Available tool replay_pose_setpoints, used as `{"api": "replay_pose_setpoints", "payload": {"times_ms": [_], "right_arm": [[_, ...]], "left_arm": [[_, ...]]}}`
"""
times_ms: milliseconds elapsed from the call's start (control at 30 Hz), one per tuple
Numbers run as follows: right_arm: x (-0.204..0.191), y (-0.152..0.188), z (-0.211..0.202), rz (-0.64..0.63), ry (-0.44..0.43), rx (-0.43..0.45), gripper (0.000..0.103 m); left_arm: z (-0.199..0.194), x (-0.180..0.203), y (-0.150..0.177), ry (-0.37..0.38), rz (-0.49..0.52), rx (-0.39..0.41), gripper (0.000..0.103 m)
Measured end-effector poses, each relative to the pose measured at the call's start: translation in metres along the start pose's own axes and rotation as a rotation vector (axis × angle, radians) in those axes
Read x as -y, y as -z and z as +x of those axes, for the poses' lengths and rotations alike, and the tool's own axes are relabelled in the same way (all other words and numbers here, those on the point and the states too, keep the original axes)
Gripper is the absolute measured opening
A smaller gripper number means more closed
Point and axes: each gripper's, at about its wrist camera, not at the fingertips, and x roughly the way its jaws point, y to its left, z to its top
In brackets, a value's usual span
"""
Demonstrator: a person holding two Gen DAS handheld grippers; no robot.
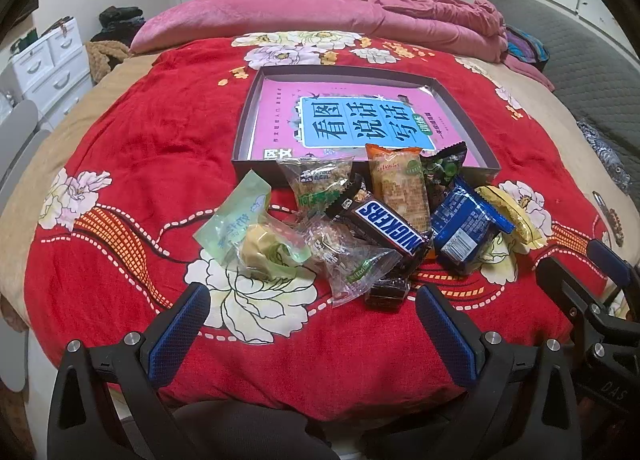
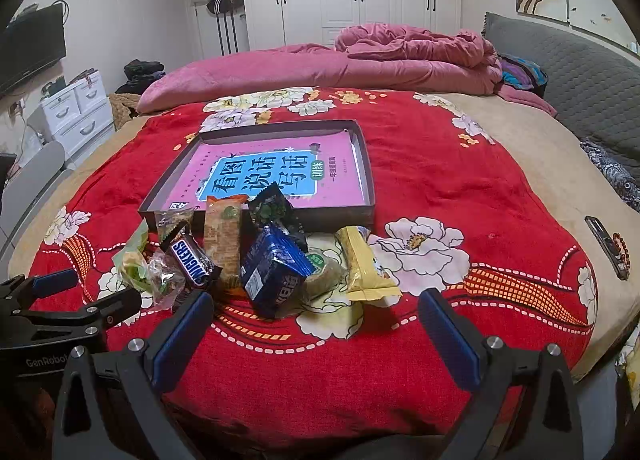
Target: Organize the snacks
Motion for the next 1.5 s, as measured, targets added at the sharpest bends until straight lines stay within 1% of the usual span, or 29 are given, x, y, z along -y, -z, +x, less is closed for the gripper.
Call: {"api": "replay_pose_setpoints", "payload": {"times_ms": [1033,1333,1433,1500], "right_arm": [[0.002,0.0,0.002,0.011,0.005,-0.014,0.103],[0.008,-0.004,0.008,0.043,-0.001,-0.011,0.103],[0.01,-0.006,0.009,0.05,0.001,-0.009,0.103],[0.012,-0.007,0.01,0.056,0.005,-0.007,0.103]], "left_arm": [[0.002,-0.001,-0.001,0.013,-0.004,-0.008,0.102],[0.006,-0.026,-0.008,0.034,-0.088,-0.024,0.102],[0.01,-0.044,-0.012,0.03,-0.148,-0.039,0.102],[0.015,-0.053,-0.013,0.041,-0.191,-0.06,0.102]]}}
